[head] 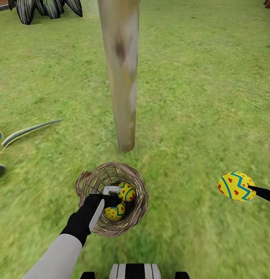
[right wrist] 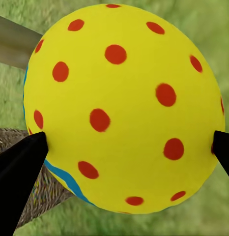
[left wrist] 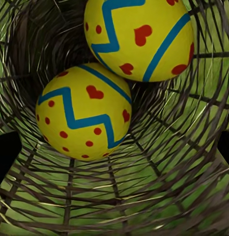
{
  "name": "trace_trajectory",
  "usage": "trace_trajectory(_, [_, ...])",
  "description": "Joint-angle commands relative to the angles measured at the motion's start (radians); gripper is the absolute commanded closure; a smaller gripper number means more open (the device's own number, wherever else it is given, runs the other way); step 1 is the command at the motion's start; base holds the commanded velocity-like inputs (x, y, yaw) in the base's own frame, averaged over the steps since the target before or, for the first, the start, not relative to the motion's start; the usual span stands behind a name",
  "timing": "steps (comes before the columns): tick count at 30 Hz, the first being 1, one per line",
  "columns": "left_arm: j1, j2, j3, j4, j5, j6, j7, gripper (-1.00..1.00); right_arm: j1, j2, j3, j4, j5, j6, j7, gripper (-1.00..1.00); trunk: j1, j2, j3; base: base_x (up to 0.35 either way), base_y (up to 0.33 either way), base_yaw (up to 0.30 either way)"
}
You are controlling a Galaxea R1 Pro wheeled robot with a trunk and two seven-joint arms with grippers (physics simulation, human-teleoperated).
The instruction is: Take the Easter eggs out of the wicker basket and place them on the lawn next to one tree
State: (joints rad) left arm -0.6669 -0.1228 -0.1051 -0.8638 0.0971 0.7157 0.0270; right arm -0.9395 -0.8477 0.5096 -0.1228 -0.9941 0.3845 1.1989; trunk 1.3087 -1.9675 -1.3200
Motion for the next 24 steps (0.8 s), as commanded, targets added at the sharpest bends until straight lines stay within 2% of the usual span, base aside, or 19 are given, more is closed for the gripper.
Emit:
trace_trajectory(1, [0.000,0.000,-0.001,0.001,0.010,0.004,0.004,-1.00,-0.001,-0.001,0.007,0.000,-0.011,0.010,0.002,1.00,0.004,-0.008,-0.004,0.000,0.000,0.000])
trace_trajectory(24, [0.000,0.000,-0.003,0.005,0.009,-0.003,0.004,-1.00,-0.001,-0.001,0.007,0.000,-0.011,0.010,0.002,1.00,0.092,-0.169,-0.076,0.000,0.000,0.000])
